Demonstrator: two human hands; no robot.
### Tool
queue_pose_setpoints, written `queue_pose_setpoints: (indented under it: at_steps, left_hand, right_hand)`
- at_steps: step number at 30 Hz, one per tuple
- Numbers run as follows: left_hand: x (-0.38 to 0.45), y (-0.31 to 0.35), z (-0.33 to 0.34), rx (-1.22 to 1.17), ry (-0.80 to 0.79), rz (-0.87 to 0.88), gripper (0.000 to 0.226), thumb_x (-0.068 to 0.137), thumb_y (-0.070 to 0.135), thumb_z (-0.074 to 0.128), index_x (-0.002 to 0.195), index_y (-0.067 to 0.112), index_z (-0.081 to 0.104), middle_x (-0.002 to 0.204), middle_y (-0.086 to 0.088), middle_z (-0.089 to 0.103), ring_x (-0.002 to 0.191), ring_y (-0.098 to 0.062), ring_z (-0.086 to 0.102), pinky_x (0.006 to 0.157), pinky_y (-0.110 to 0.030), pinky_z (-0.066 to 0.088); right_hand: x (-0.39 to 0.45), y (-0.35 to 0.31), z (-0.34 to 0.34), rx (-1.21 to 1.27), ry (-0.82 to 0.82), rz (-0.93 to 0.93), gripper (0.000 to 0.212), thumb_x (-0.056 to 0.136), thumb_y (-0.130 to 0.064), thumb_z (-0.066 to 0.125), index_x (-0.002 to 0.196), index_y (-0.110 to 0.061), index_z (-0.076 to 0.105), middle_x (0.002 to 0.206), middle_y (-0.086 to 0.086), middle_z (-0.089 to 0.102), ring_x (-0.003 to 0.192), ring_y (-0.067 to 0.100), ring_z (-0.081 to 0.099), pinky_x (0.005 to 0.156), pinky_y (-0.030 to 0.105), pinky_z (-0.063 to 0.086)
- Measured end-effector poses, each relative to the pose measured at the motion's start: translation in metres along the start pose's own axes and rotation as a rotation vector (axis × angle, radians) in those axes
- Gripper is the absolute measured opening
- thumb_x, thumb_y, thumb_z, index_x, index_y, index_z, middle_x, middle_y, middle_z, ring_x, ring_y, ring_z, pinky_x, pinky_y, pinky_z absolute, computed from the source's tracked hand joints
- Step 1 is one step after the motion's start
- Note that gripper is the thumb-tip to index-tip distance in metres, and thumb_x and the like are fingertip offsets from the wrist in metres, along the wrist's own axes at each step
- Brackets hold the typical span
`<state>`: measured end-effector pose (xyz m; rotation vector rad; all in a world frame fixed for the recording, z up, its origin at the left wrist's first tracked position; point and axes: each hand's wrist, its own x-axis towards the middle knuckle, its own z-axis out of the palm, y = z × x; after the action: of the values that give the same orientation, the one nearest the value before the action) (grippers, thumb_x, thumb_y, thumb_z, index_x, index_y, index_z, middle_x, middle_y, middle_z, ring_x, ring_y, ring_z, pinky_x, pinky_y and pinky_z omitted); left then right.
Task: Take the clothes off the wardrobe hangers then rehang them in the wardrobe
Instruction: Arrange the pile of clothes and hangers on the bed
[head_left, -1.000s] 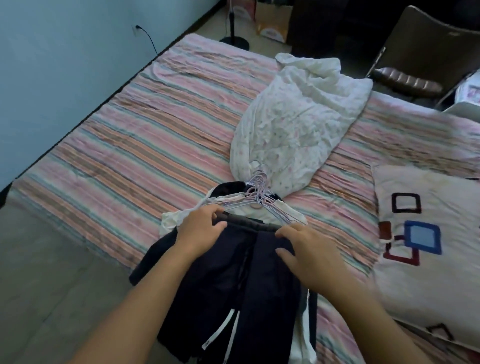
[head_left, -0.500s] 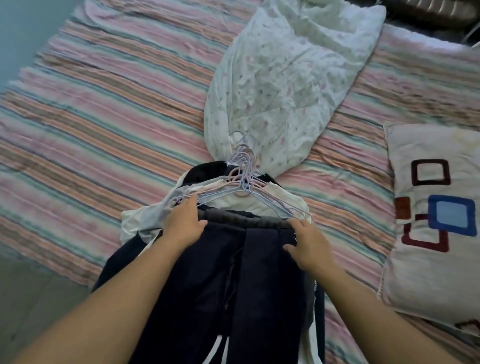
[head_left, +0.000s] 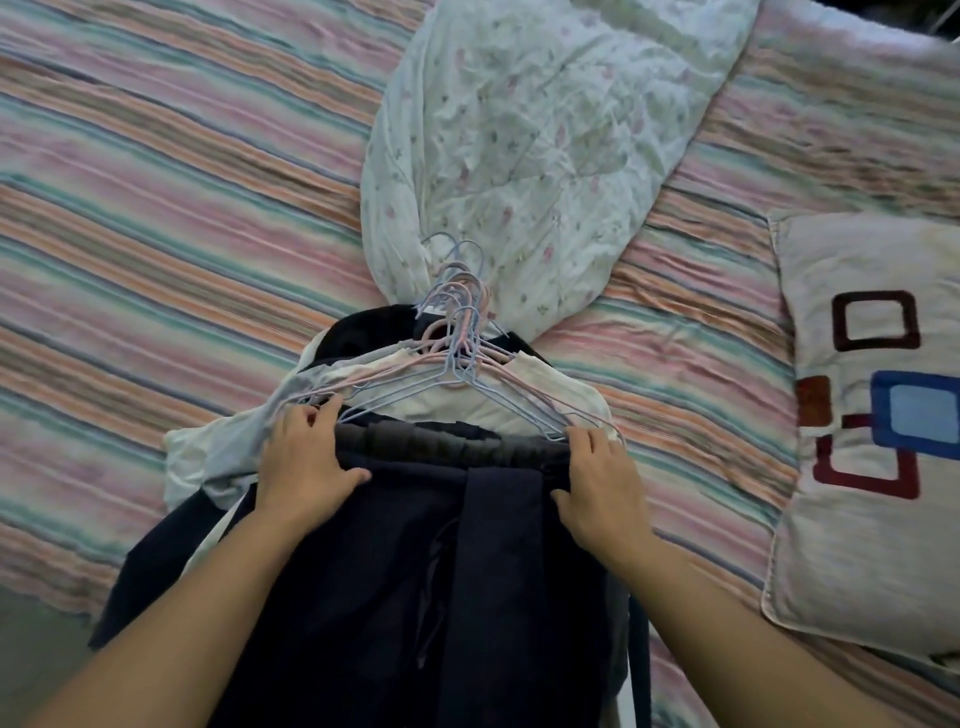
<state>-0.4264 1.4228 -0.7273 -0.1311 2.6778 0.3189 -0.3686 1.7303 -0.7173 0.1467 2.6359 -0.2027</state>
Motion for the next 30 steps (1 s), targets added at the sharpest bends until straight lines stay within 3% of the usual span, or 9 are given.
queue_pose_setpoints:
  at_steps: [3,5,8,9,15,22,26,30]
  left_hand:
    - [-0.012,0.000,-0.006,-0.095,0.040,-0.003,0.095,0.068,0.034,0.087,0.148,0.024,0.037,0.133,-0.008,0.044,0.123,-0.030,0.045,0.097,-0.046,0.047]
    - [-0.022,-0.002,-0.010,-0.216,0.075,-0.011,0.074,0.077,0.029,0.081,0.143,0.024,0.046,0.129,-0.003,0.050,0.120,-0.026,0.049,0.095,-0.046,0.048]
    - [-0.038,-0.005,-0.021,-0.462,0.100,-0.028,0.020,0.083,0.022,0.077,0.100,0.028,0.071,0.096,0.007,0.068,0.096,-0.022,0.064,0.084,-0.041,0.051]
    - [-0.044,-0.007,-0.025,-0.477,0.101,-0.009,0.013,0.083,0.020,0.077,0.087,0.031,0.072,0.087,0.011,0.069,0.090,-0.018,0.064,0.082,-0.040,0.051]
    - [-0.082,-0.017,-0.059,-0.549,0.143,-0.005,0.015,0.083,0.020,0.077,0.076,0.032,0.074,0.078,0.016,0.071,0.078,-0.005,0.065,0.075,-0.032,0.050]
    - [-0.144,-0.028,-0.114,-0.654,0.292,-0.032,0.027,0.081,0.016,0.079,0.065,0.036,0.069,0.066,0.022,0.068,0.068,0.005,0.063,0.063,-0.011,0.041]
    - [-0.202,-0.048,-0.153,-0.709,0.370,-0.039,0.023,0.079,0.018,0.080,0.065,0.034,0.071,0.065,0.017,0.069,0.064,0.000,0.064,0.063,-0.023,0.047]
    - [-0.278,-0.081,-0.189,-0.763,0.401,-0.010,0.025,0.080,0.018,0.080,0.073,0.040,0.073,0.066,0.008,0.070,0.063,-0.014,0.065,0.061,-0.030,0.049]
  right_hand:
    - [-0.006,0.001,-0.008,0.025,0.004,0.059,0.047,0.084,-0.040,0.071,0.118,-0.020,0.044,0.117,0.000,0.053,0.109,0.027,0.053,0.082,0.038,0.042]
    - [-0.012,0.002,-0.013,0.195,0.025,0.079,0.025,0.091,-0.040,0.065,0.098,-0.021,0.051,0.103,0.002,0.063,0.098,0.029,0.059,0.073,0.037,0.041]
    - [-0.024,-0.002,-0.018,0.333,0.030,0.011,0.030,0.098,-0.041,0.055,0.077,-0.019,0.057,0.082,0.005,0.069,0.085,0.032,0.063,0.065,0.037,0.039]
    - [-0.029,-0.004,-0.020,0.356,0.037,-0.013,0.032,0.098,-0.041,0.056,0.074,-0.019,0.057,0.079,0.004,0.069,0.082,0.030,0.063,0.065,0.037,0.040]
    - [-0.052,-0.013,-0.053,0.570,-0.019,-0.019,0.030,0.087,-0.036,0.073,0.061,-0.024,0.064,0.059,-0.007,0.064,0.058,0.005,0.057,0.059,0.025,0.042]
    - [-0.105,-0.043,-0.121,0.859,0.049,-0.159,0.021,0.086,-0.020,0.075,0.066,-0.018,0.070,0.063,0.003,0.068,0.056,0.007,0.056,0.060,0.031,0.047]
    - [-0.155,-0.074,-0.153,0.887,0.107,-0.268,0.024,0.087,-0.019,0.074,0.064,-0.018,0.070,0.057,-0.006,0.065,0.050,-0.002,0.052,0.053,0.014,0.040]
    - [-0.214,-0.109,-0.181,0.900,0.113,-0.405,0.021,0.088,-0.017,0.074,0.066,-0.019,0.072,0.057,-0.008,0.064,0.052,-0.003,0.052,0.055,0.011,0.039]
